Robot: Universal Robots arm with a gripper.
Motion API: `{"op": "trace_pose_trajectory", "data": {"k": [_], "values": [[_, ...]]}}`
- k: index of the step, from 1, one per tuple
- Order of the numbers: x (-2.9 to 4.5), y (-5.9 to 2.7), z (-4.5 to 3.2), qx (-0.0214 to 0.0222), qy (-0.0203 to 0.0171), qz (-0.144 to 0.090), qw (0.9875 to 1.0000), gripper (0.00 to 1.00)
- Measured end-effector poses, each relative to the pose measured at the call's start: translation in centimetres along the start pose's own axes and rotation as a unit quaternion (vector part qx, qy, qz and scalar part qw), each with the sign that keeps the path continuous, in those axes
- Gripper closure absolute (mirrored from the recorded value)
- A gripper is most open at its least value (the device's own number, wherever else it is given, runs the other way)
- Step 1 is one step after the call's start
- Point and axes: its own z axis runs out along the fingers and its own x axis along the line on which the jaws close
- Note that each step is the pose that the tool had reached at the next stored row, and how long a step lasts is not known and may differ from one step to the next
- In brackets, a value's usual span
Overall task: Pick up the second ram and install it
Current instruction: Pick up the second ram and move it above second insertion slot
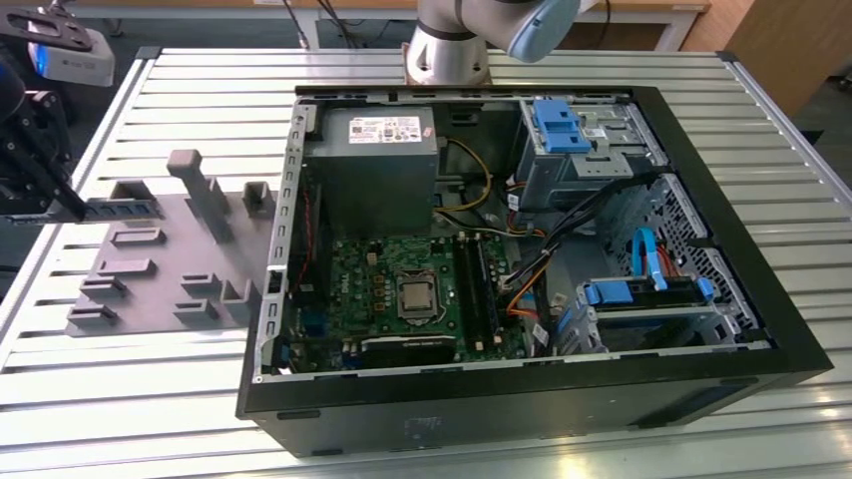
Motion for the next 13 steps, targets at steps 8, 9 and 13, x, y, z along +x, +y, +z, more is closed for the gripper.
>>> {"op": "trace_pose_trajectory", "data": {"k": [8,9,13], "values": [[-0.01,0.01,-0.3,0.0001,-0.0001,0.0,1.0,0.86],[-0.01,0.01,-0.36,0.0,0.0,0.0,1.0,0.86],[-0.02,0.02,-0.52,0.0,0.0,0.0,1.0,0.86]]}}
